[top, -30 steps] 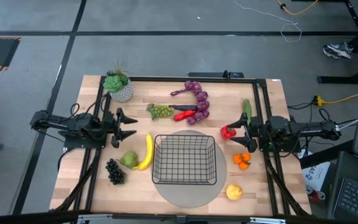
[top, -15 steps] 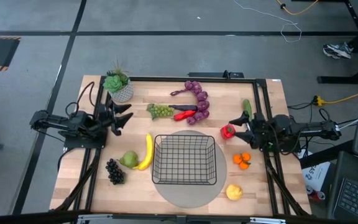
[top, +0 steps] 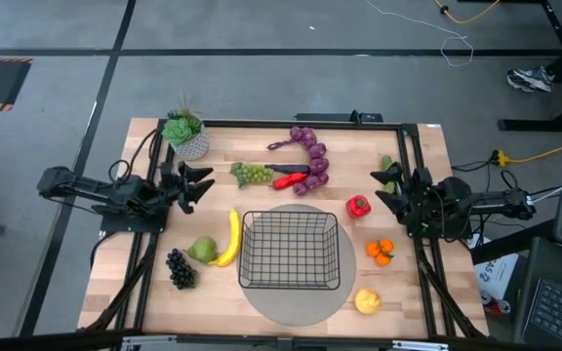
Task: Build produce basket
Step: Put the red bell pepper into the wire basket
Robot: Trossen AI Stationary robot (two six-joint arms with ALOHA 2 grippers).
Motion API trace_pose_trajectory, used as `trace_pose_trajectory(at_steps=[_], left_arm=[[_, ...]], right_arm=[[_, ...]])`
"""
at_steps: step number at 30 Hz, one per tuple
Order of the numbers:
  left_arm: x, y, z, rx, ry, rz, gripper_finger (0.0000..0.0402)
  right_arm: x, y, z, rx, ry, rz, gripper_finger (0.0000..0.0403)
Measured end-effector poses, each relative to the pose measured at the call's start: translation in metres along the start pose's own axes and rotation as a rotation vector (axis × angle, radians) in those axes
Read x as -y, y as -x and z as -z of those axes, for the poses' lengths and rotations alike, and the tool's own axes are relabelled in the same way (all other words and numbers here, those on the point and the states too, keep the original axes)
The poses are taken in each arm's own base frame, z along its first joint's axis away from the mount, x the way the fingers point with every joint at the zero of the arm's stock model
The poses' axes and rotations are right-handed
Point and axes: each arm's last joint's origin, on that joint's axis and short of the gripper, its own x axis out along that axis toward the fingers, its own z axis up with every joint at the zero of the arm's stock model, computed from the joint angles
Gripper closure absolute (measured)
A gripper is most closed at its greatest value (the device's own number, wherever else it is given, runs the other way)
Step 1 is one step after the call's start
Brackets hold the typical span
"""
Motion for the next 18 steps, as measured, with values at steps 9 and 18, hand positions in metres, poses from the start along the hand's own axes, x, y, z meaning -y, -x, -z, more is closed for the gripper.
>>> trace_pose_trajectory(at_steps=[9, 18], left_arm=[[0.011, -0.021, 0.019, -0.078, 0.030, -0.010, 0.0154], [0.042, -0.061, 0.018, -0.119, -0.201, -0.013, 0.0154]], right_arm=[[0.006, 0.001, 0.013, -0.117, -0.069, 0.092, 0.0081], [0.015, 0.004, 0.020, -0.135, -0.019, 0.319, 0.0081]])
